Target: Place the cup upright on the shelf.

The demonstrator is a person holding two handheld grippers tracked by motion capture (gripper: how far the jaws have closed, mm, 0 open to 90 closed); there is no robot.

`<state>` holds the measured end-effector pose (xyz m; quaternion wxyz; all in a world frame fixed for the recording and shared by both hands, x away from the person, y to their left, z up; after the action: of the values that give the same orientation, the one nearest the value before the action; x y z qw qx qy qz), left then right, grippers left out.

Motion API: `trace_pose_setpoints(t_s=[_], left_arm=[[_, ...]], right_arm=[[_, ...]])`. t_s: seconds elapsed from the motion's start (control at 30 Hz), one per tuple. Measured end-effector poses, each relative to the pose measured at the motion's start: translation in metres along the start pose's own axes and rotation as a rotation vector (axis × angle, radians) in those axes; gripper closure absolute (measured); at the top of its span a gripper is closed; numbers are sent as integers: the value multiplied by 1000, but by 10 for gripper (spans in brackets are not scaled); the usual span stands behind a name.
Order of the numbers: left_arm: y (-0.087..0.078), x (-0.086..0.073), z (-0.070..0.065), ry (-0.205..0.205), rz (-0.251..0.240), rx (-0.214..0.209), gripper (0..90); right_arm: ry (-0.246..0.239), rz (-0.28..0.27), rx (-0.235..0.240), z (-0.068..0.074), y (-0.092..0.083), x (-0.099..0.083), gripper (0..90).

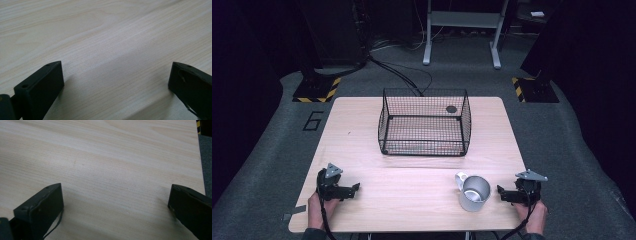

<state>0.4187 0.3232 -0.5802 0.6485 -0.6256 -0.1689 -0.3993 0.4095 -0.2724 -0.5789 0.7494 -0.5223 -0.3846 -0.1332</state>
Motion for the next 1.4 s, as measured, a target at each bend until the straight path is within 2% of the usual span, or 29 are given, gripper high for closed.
trace_pose_setpoints(t_s=[0.07,0.17,0.37,0.43,0.57,0.6,0.67,0.83,0.87,0.9,0.97,1.0,1.03,1.07,1.1,1.13,1.2,1.23,1.3,1.33,1.37,1.4], left_arm=[[0,0,0,0,-8,10,3],[0,0,0,0,0,3,1],[0,0,0,-1,-6,8,4],[0,0,0,0,-6,7,3],[0,0,0,-1,-7,7,3],[0,0,0,0,-5,8,3],[0,0,0,-2,1,6,3],[-1,-1,1,7,4,14,5],[-2,-1,0,5,9,12,5],[0,0,0,-8,-7,16,4],[-1,-1,0,-7,-2,13,4],[-1,-1,0,-4,-11,21,5],[-1,-1,0,-4,-11,21,5],[-1,-1,0,-3,-6,20,5],[-1,-1,0,-3,-6,20,4],[-1,-1,1,0,6,9,3],[-1,-1,1,2,7,10,2],[-1,-1,0,-2,2,13,4],[-2,-2,1,3,11,8,4],[-2,-2,1,3,11,8,3],[-1,-1,0,-2,1,12,3],[-1,-1,1,0,2,12,3]], right_arm=[[-10,-9,-7,0,0,0,0],[-8,-9,-8,0,0,0,0],[-15,5,-6,1,-1,0,0],[1,-3,9,2,-1,0,0],[-2,5,27,3,-5,3,0],[-15,-5,25,5,-9,8,0],[1,-27,47,6,-16,15,0],[-4,-68,62,10,-31,32,0],[-1,-76,70,13,-35,35,0],[1,-105,90,17,-44,44,0],[-9,-110,95,20,-49,49,0],[-25,-143,106,28,-59,58,0],[-25,-143,106,28,-59,58,0],[-34,-168,121,37,-66,64,0],[-34,-168,121,37,-66,64,0],[-51,-183,157,48,-70,70,0],[-61,-186,166,53,-73,74,0],[-82,-201,206,66,-77,80,0],[-105,-196,210,78,-78,82,0],[-105,-196,210,78,-78,82,0],[-118,-189,231,90,-78,84,0],[-131,-178,244,95,-78,84,0]])
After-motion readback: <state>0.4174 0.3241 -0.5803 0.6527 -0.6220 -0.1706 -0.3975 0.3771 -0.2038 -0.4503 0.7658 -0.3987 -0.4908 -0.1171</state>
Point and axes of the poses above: each handheld gripper's, and its own axes: y roughly forward along the jaws, x roughly out of its top, z roughly to its left, the point moved 7 cm from there along y, roughly forward along the jaws, and after that the axes turned 13 degrees about x, right-handed, at the moved point
